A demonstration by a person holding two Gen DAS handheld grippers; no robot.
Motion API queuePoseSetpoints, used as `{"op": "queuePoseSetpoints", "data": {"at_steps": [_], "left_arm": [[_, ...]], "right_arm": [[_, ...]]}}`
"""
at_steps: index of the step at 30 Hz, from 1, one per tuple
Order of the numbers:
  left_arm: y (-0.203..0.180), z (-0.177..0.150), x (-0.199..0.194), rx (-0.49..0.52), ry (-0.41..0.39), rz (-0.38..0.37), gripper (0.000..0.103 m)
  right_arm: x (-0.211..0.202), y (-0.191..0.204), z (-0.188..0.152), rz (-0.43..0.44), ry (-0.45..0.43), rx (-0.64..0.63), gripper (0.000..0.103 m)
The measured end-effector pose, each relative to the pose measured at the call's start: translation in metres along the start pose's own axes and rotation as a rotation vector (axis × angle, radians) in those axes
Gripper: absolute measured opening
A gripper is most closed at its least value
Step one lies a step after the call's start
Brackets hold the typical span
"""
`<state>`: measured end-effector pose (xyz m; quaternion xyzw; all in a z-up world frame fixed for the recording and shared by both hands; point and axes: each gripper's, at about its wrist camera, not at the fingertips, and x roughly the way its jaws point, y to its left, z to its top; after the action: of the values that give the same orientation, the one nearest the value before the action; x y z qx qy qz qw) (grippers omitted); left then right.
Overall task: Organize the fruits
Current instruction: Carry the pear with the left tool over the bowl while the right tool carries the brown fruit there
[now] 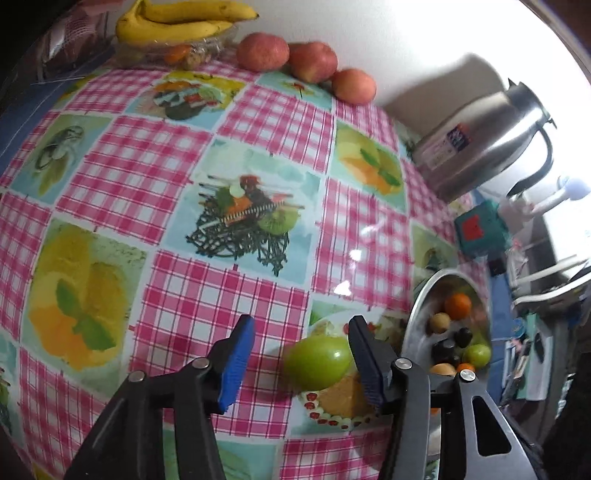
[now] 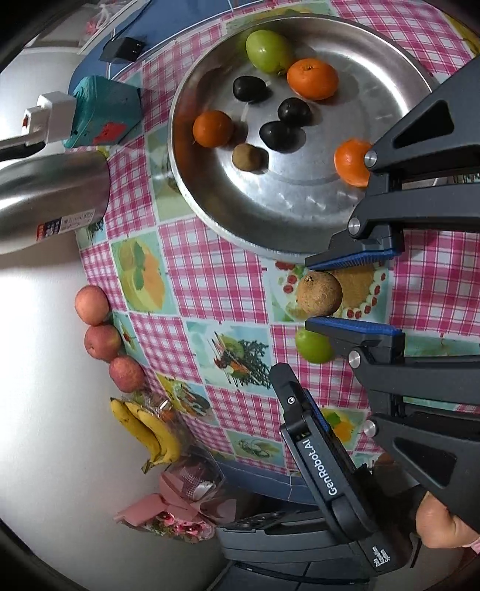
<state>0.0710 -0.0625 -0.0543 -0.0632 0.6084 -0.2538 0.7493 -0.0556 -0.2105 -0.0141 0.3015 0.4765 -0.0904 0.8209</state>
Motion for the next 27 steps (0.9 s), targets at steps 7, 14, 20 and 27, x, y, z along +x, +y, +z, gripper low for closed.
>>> {"op": "queuePoseSetpoints", "data": {"at_steps": [7,14,20,27], "left_arm": [[-0.013,-0.009,0.030,0.042,0.093,-0.002,0.059],[-0.037,-0.024,0.039,0.148,0.151,0.037,0.057],[-0.046,-0.028,0.036,0.174,0.167,0.064,0.055],[-0.029,-0.022,0.024,0.082,0.156,0.015,0.055]], "right_arm": [[0.002,-0.016,0.003,-0.013,0.004,0.038,0.027],[0.001,-0.020,0.004,-0.015,0.000,0.046,0.027],[-0.001,-0.021,0.004,-0.010,-0.004,0.053,0.027],[-0.003,-0.031,0.003,-0.007,-0.008,0.081,0.027]]}}
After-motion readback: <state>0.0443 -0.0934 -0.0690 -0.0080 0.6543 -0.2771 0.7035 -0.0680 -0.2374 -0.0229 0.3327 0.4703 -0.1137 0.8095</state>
